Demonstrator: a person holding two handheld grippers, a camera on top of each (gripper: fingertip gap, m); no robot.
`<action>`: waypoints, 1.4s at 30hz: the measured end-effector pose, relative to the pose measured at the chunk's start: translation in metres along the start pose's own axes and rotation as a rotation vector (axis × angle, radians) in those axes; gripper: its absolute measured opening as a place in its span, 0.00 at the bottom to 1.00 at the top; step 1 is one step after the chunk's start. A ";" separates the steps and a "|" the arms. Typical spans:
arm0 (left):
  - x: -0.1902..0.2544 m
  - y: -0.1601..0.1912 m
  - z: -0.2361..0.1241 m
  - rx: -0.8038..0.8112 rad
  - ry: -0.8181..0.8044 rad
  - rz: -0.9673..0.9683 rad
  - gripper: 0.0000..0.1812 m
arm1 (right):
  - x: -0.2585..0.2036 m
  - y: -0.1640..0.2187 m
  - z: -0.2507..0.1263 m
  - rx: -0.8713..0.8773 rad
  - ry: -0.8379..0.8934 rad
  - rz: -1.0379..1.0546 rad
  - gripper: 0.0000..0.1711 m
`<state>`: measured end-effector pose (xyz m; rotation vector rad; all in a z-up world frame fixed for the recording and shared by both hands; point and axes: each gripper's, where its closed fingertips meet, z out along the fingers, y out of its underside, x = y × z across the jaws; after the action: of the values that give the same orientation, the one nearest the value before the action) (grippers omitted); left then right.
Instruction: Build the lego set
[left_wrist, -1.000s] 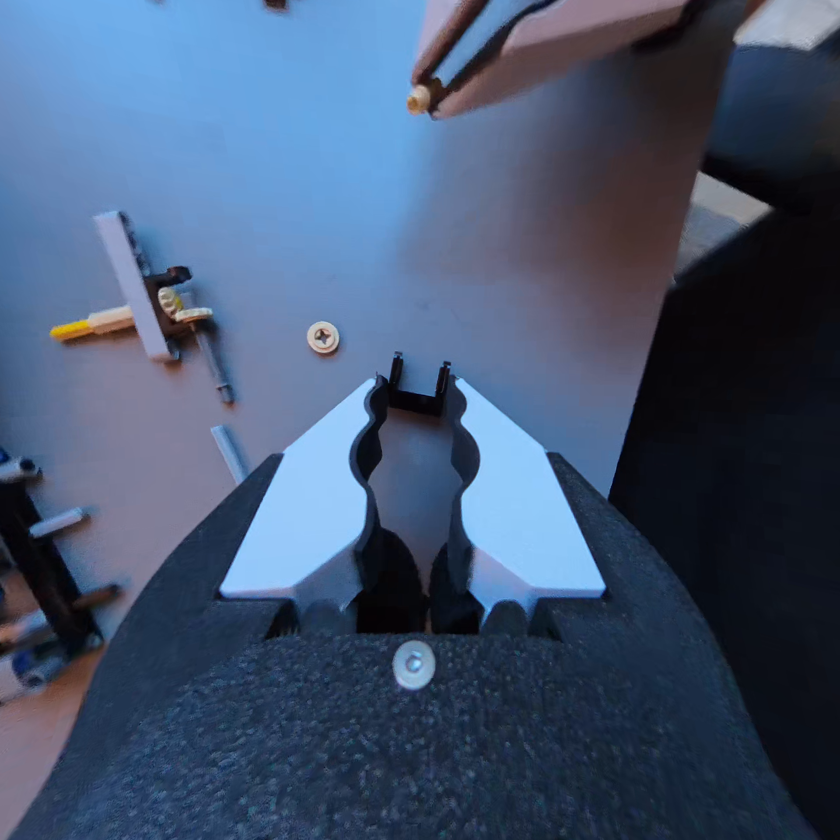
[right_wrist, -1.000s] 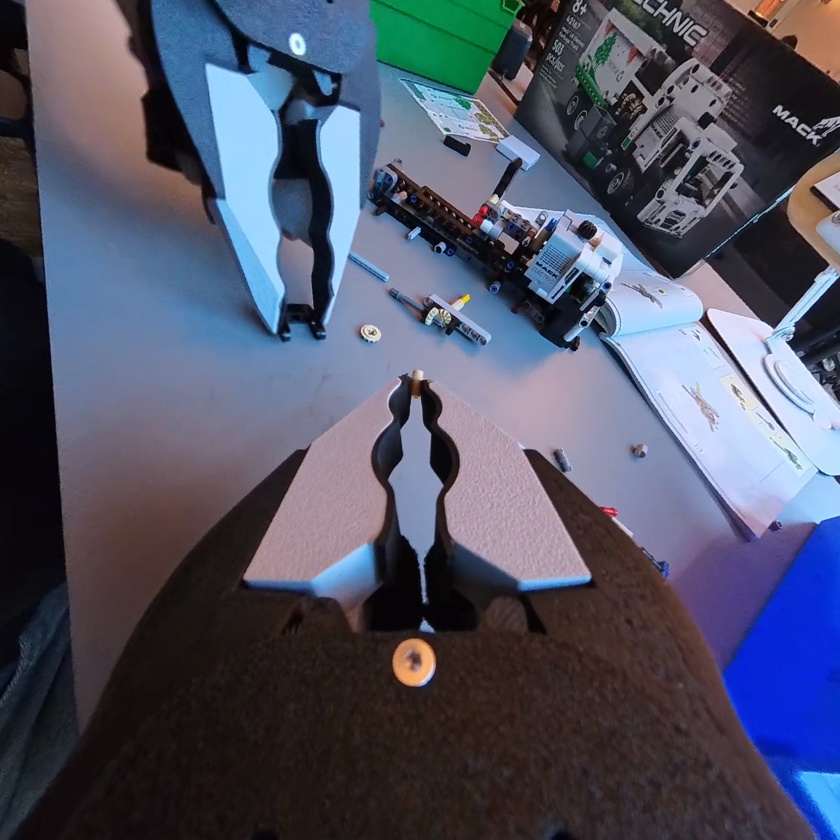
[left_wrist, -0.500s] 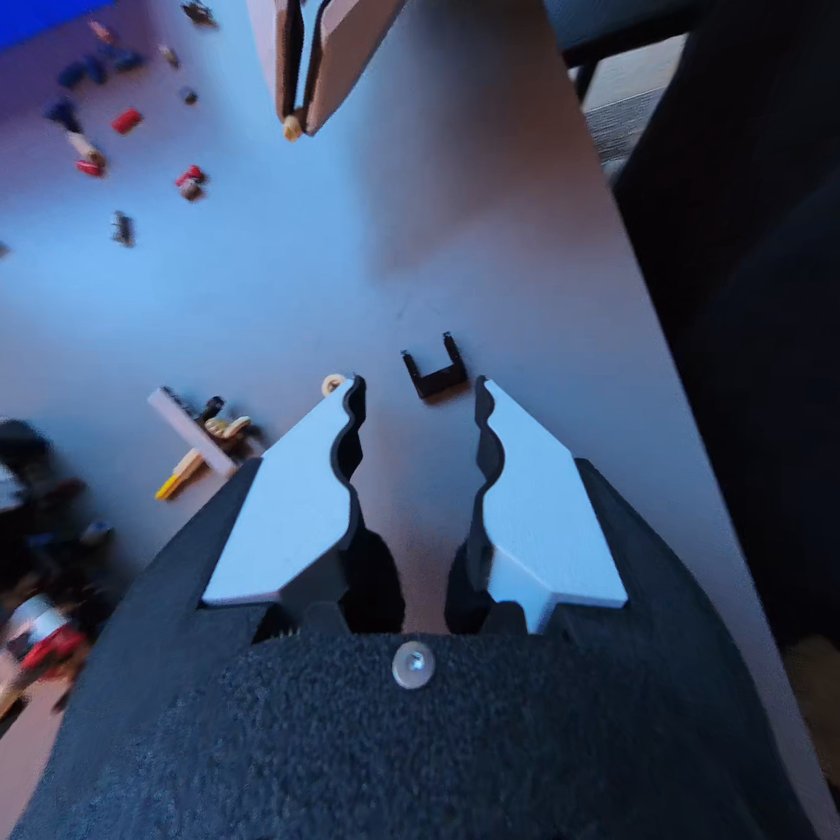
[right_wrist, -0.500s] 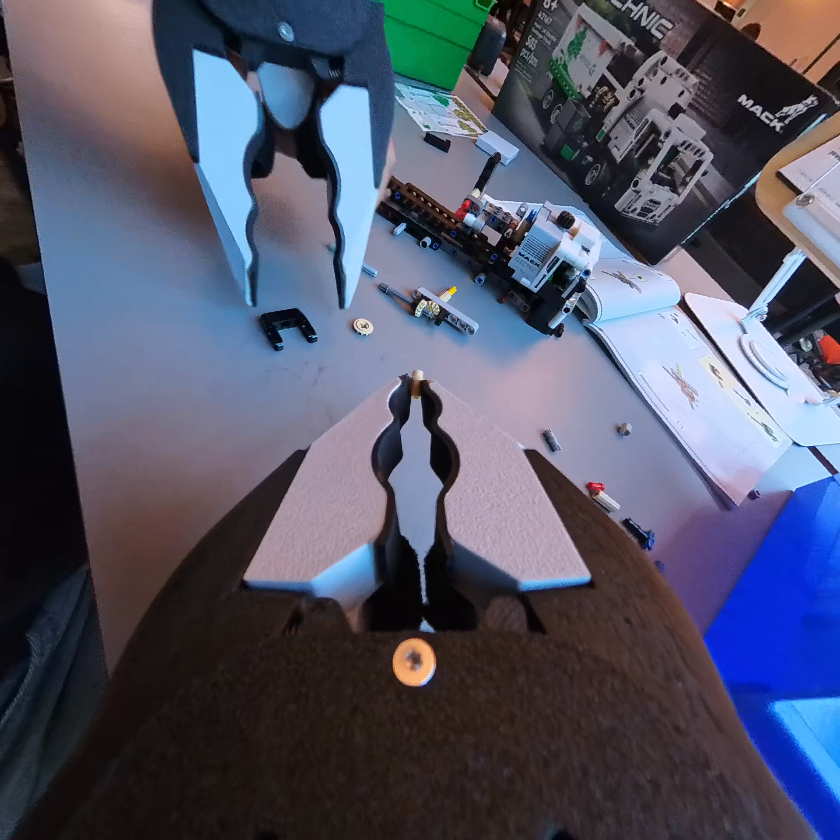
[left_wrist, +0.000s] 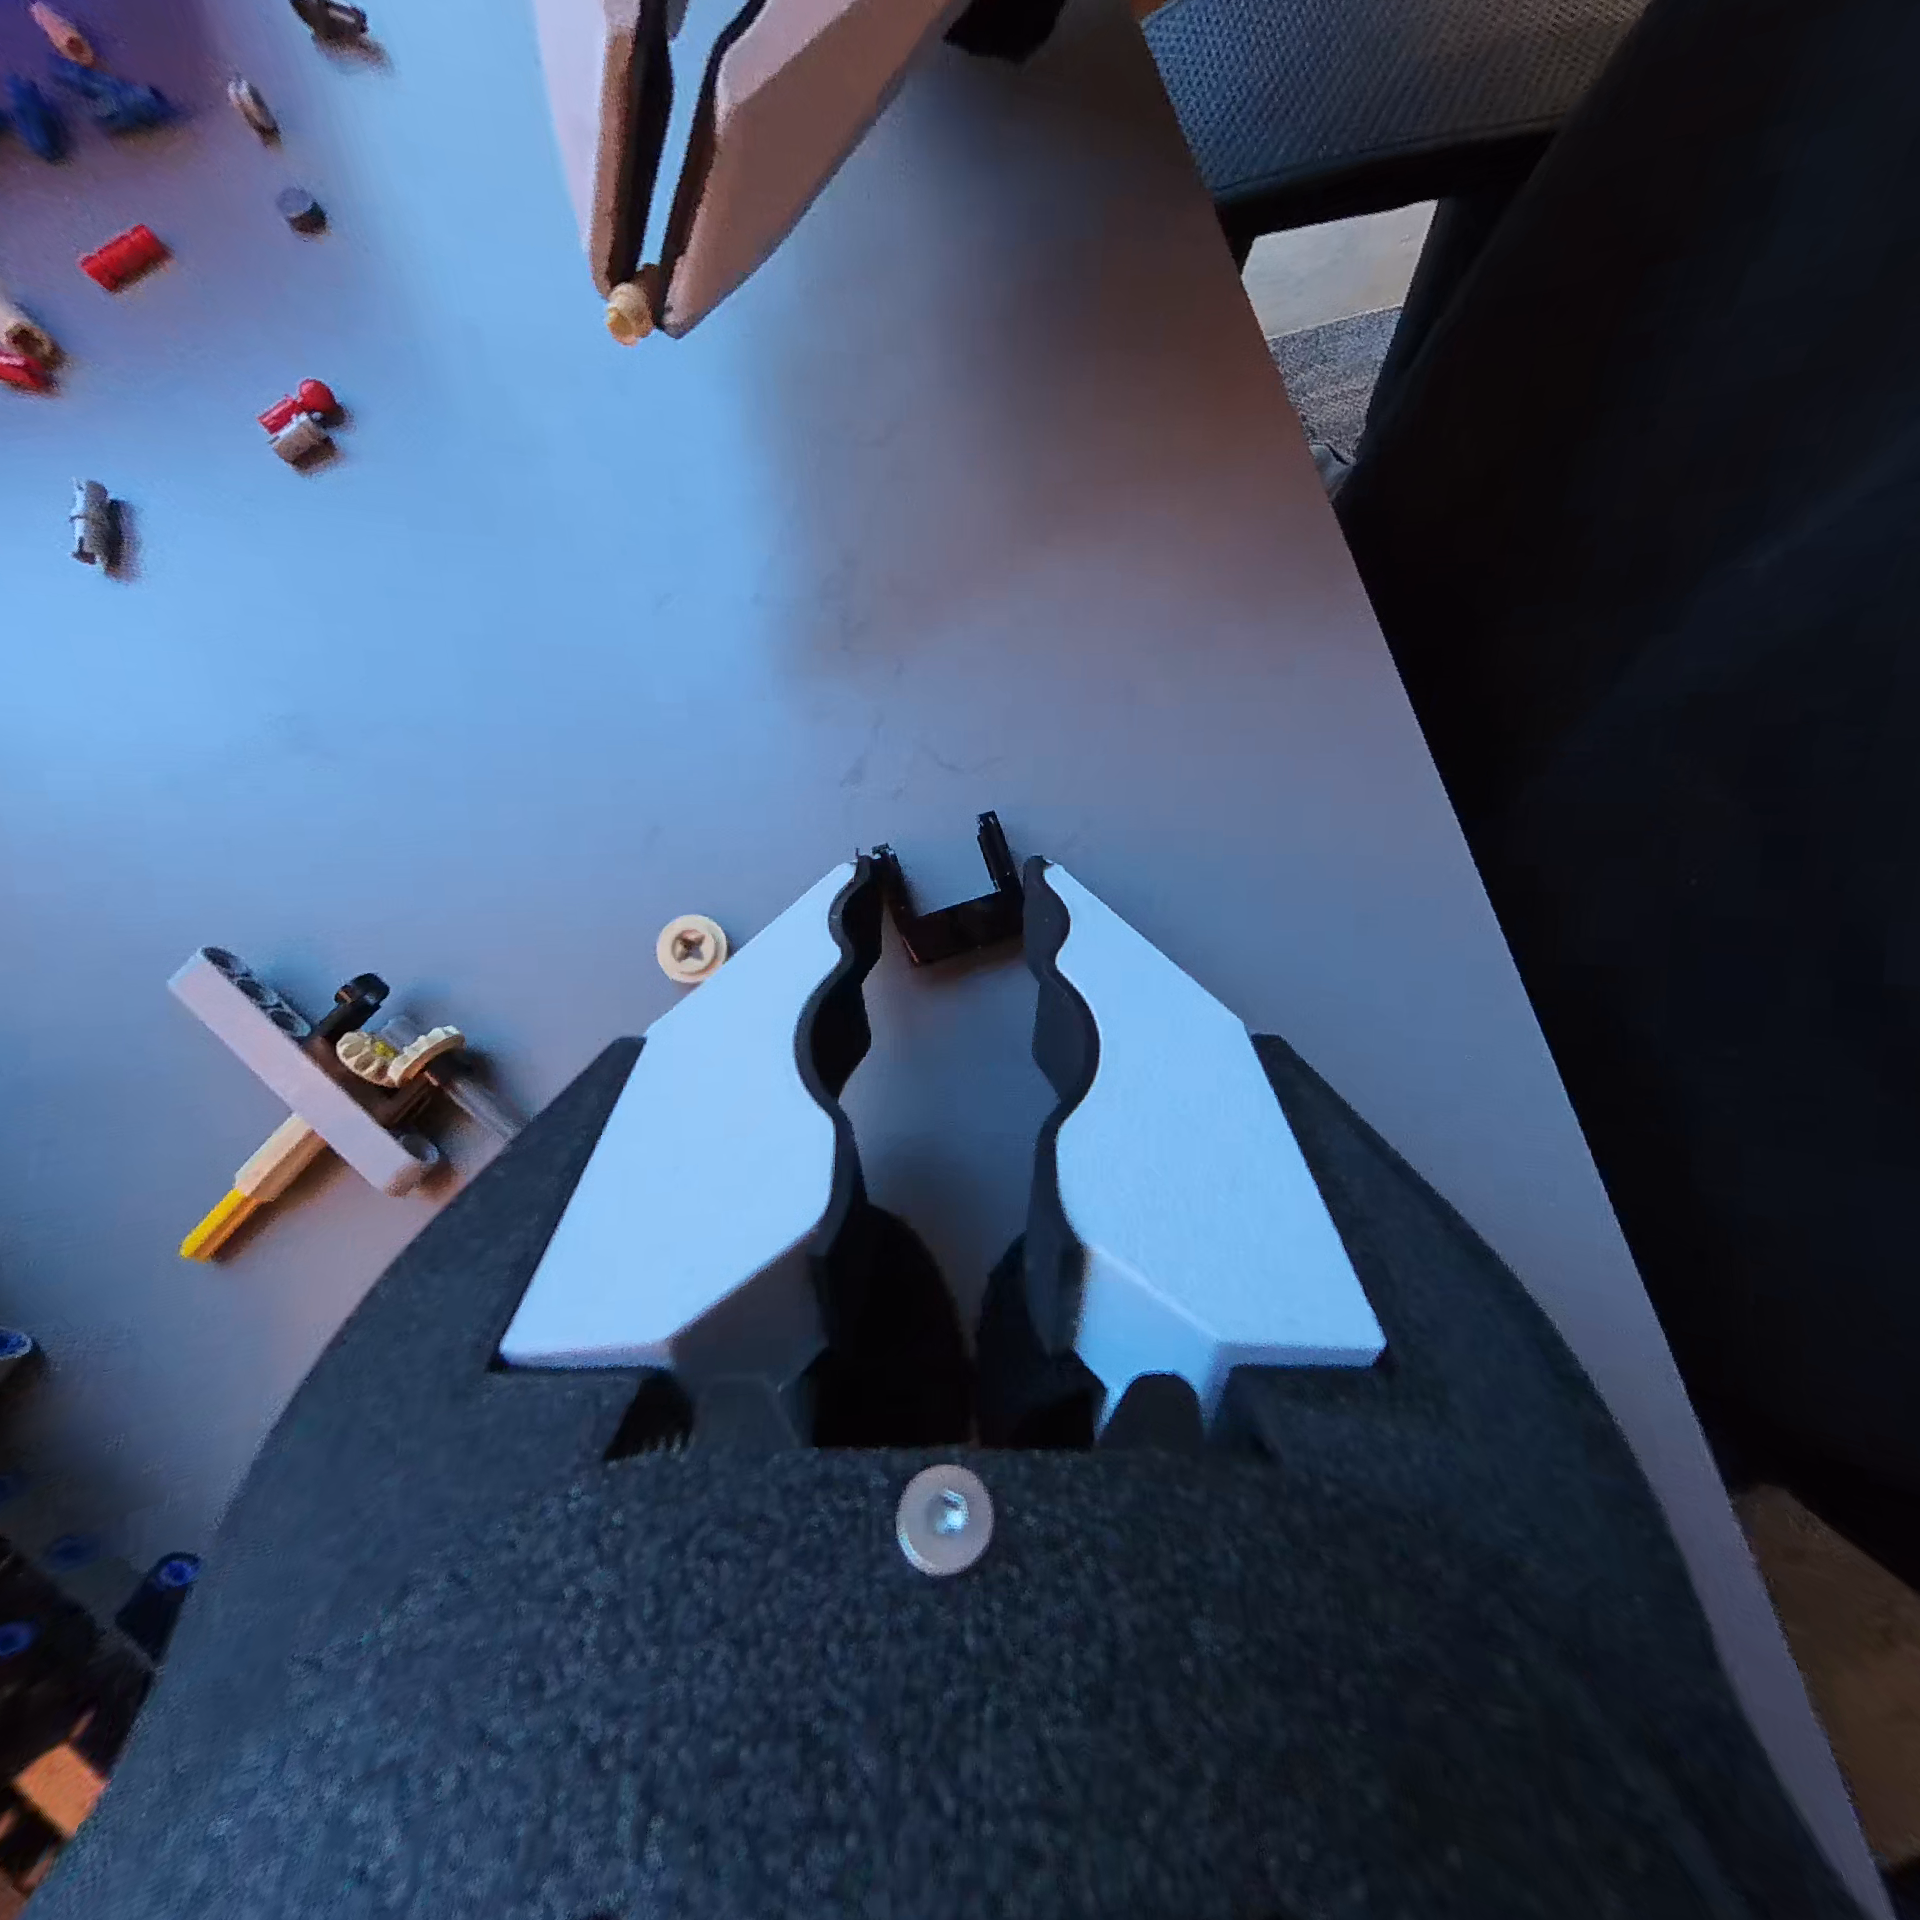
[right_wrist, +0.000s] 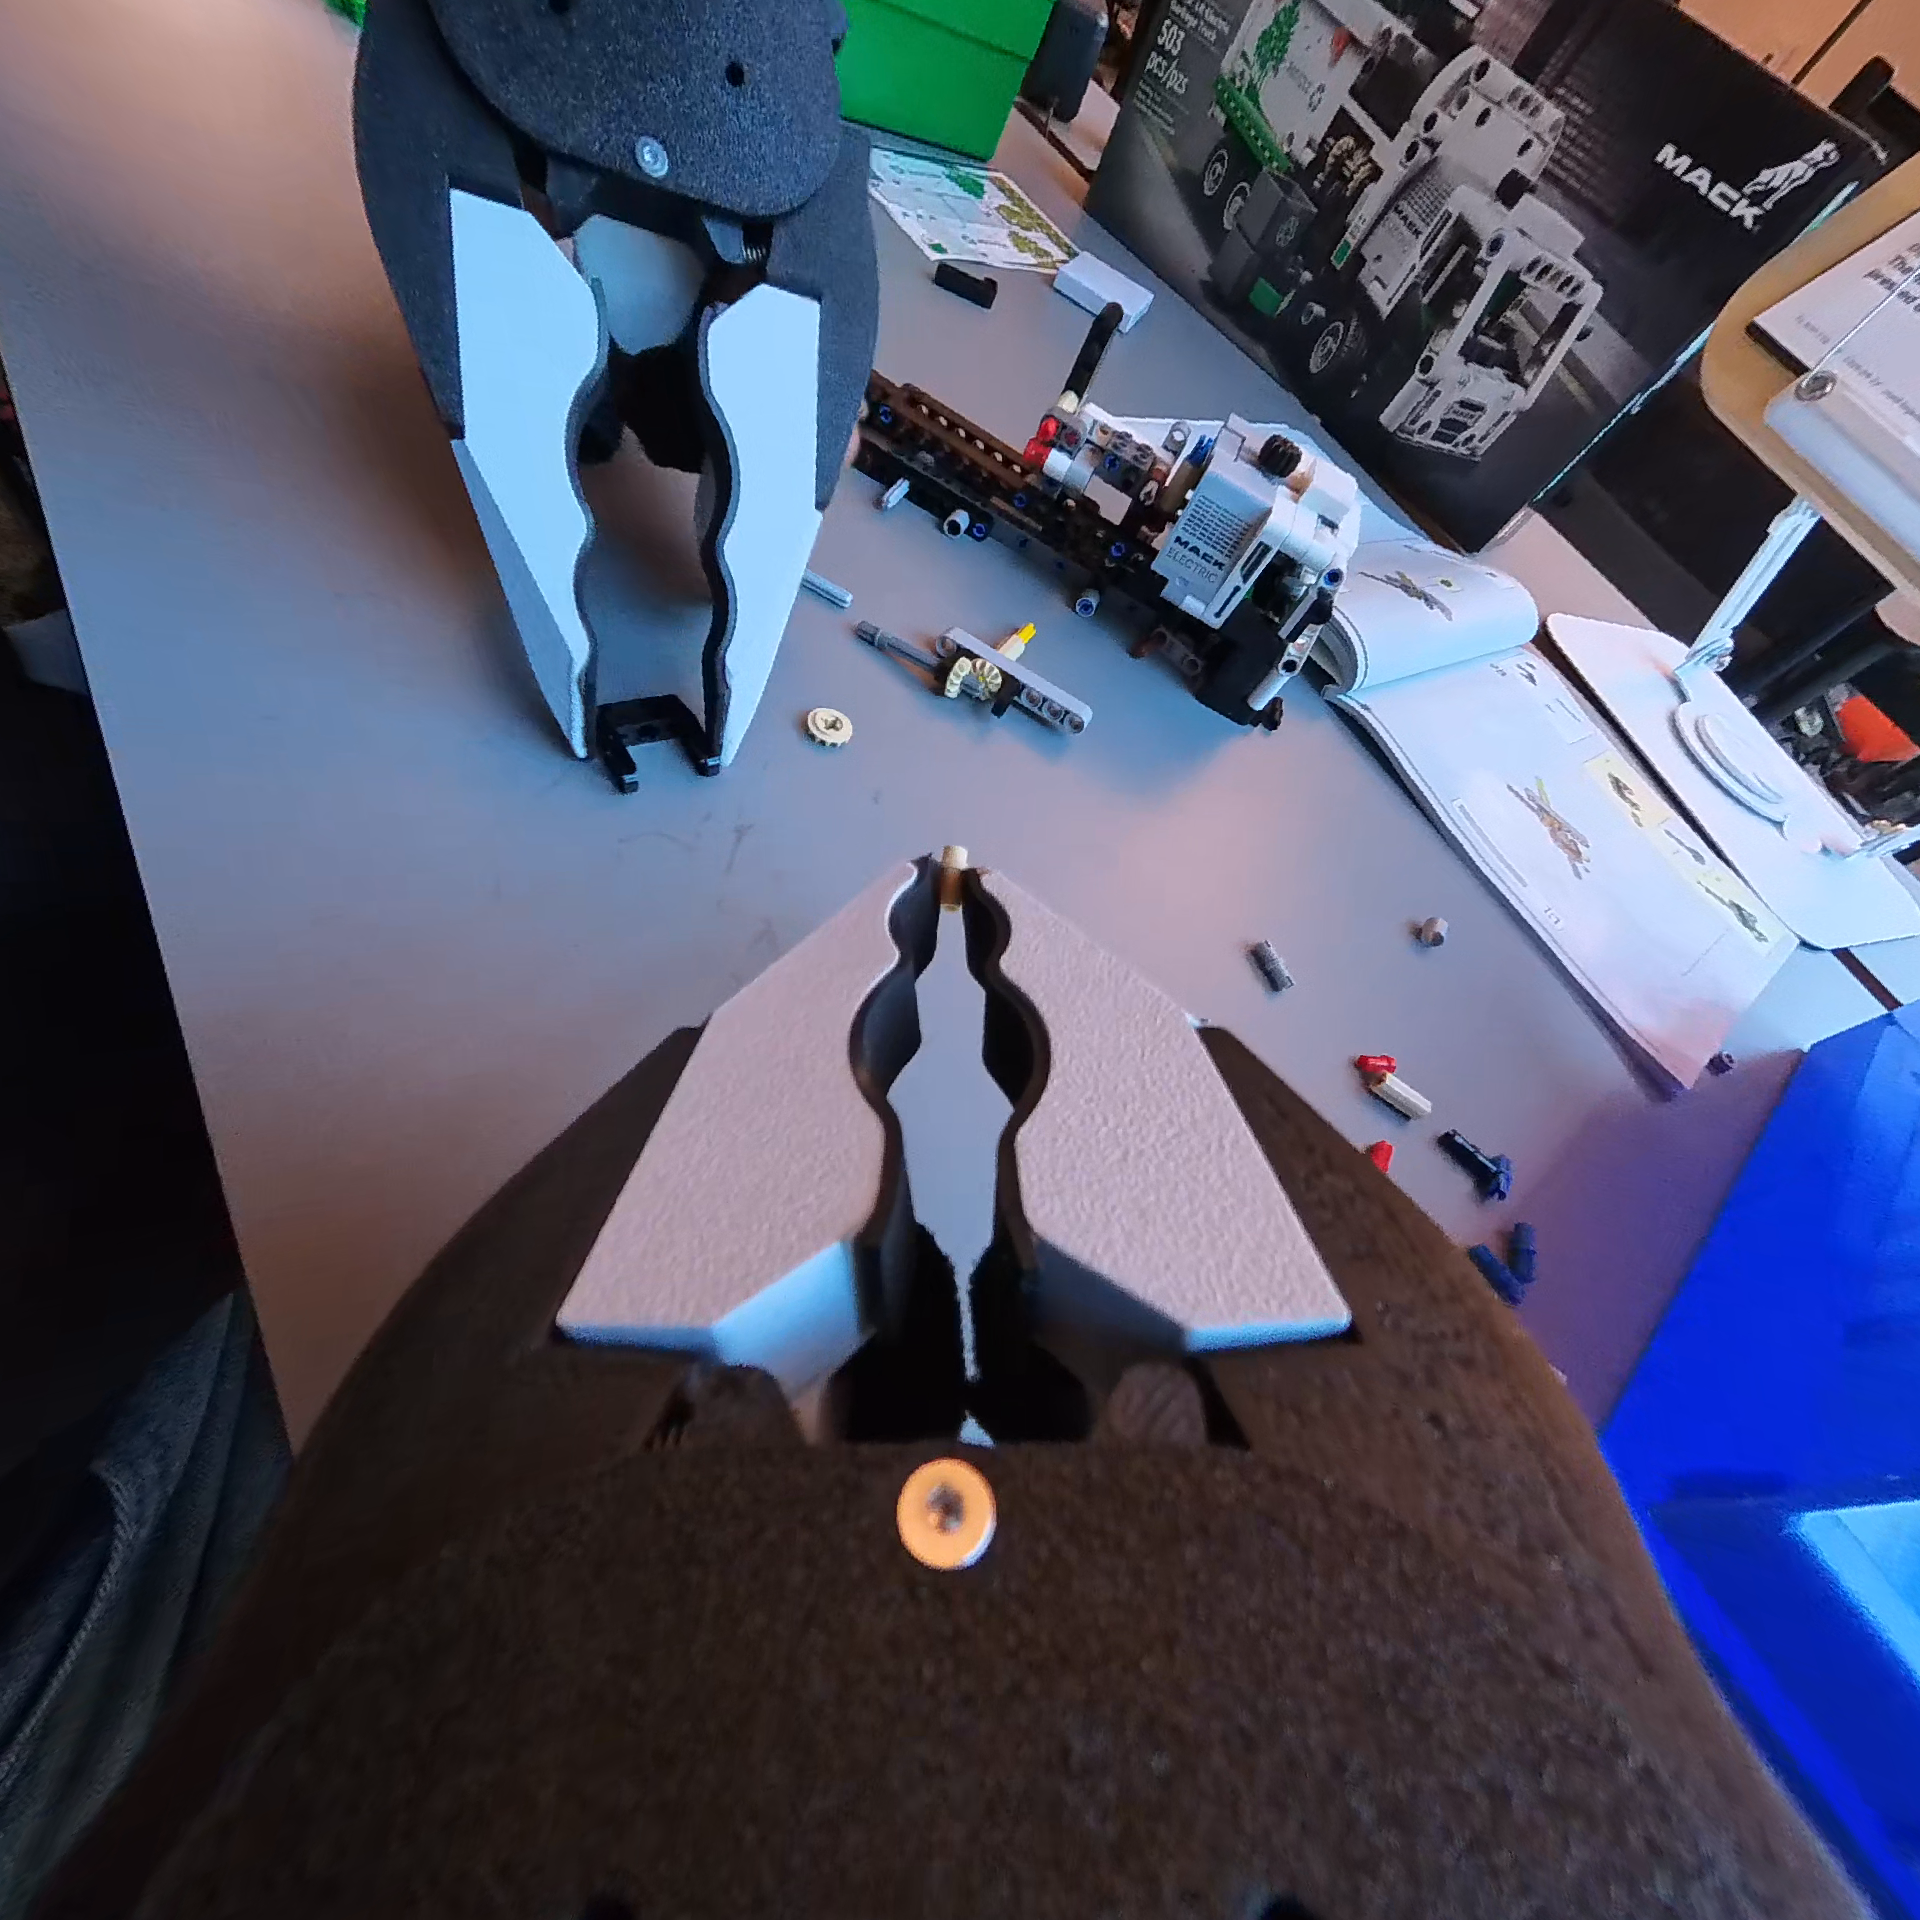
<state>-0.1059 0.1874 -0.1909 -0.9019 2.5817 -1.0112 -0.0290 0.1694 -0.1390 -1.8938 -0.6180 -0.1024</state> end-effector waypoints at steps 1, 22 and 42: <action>0.000 0.000 0.000 0.004 -0.009 -0.018 0.14 | 0.000 0.000 0.000 -0.001 0.000 0.001 0.02; -0.011 0.012 -0.013 0.029 -0.507 -0.493 0.22 | -0.017 -0.001 0.025 -0.039 -0.079 0.028 0.02; 0.004 0.018 -0.013 -0.359 0.166 0.300 0.03 | -0.017 -0.002 0.013 -0.012 -0.070 0.050 0.02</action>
<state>-0.1230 0.2018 -0.1930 -0.4896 2.9809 -0.5739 -0.0472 0.1749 -0.1480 -1.9299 -0.6176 -0.0078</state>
